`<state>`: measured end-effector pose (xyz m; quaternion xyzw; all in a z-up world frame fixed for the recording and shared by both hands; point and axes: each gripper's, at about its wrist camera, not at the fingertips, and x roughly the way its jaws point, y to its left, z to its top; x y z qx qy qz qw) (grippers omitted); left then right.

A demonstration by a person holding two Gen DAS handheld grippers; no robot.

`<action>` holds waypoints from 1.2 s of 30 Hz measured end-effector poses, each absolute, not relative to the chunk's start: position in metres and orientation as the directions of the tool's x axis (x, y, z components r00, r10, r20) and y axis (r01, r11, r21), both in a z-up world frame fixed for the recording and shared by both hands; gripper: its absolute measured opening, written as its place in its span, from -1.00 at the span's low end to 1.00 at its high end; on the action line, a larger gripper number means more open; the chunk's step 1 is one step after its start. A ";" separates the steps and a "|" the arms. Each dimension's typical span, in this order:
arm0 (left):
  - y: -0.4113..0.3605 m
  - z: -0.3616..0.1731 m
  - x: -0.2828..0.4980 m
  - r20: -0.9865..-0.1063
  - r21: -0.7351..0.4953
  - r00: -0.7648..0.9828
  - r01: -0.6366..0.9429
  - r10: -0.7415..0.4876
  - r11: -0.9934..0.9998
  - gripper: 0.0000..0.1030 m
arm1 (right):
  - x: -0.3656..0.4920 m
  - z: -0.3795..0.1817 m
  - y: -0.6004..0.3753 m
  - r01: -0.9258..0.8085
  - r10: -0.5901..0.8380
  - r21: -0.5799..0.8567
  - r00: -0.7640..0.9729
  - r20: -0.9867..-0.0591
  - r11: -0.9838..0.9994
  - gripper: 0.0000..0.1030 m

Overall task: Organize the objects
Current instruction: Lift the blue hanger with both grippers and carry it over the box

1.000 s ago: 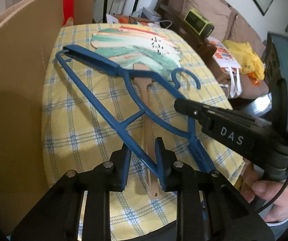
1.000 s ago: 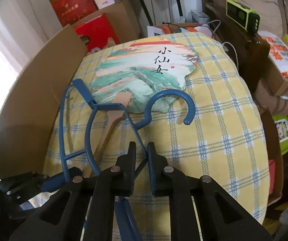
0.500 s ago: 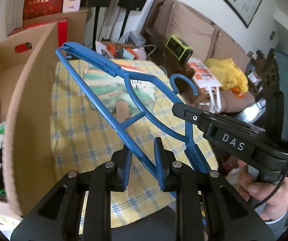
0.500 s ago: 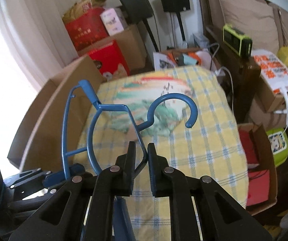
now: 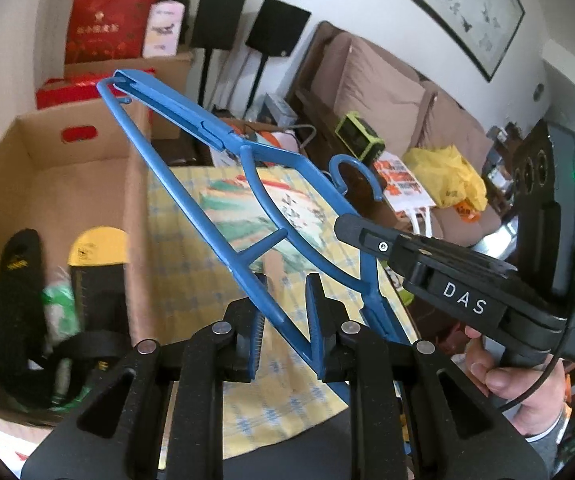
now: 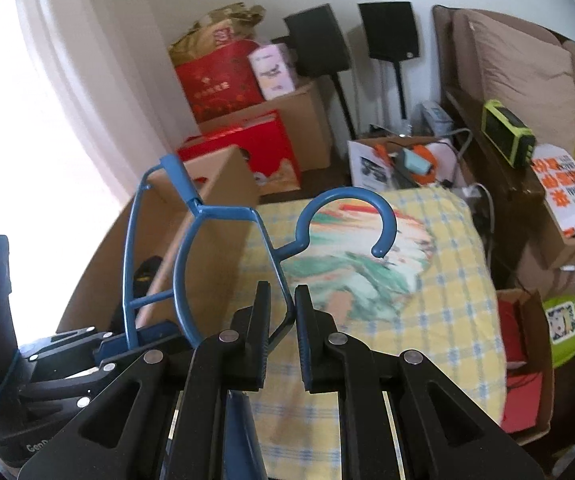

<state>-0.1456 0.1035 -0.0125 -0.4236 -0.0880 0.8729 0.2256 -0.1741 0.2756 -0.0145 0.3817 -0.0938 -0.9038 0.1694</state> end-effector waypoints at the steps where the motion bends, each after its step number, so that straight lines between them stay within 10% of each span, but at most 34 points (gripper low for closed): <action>1: 0.097 -0.011 -0.148 -0.700 -0.344 -0.543 -0.312 0.463 -0.886 -0.65 | -0.177 -0.011 0.267 0.248 -0.389 0.301 -0.649 -0.654 -0.921 -0.78; 36: -0.081 -0.048 -0.246 -0.834 -0.250 -0.459 -0.178 0.305 -0.952 -0.65 | -0.272 -0.036 0.077 0.387 -0.503 0.338 -0.502 -0.703 -0.858 -0.77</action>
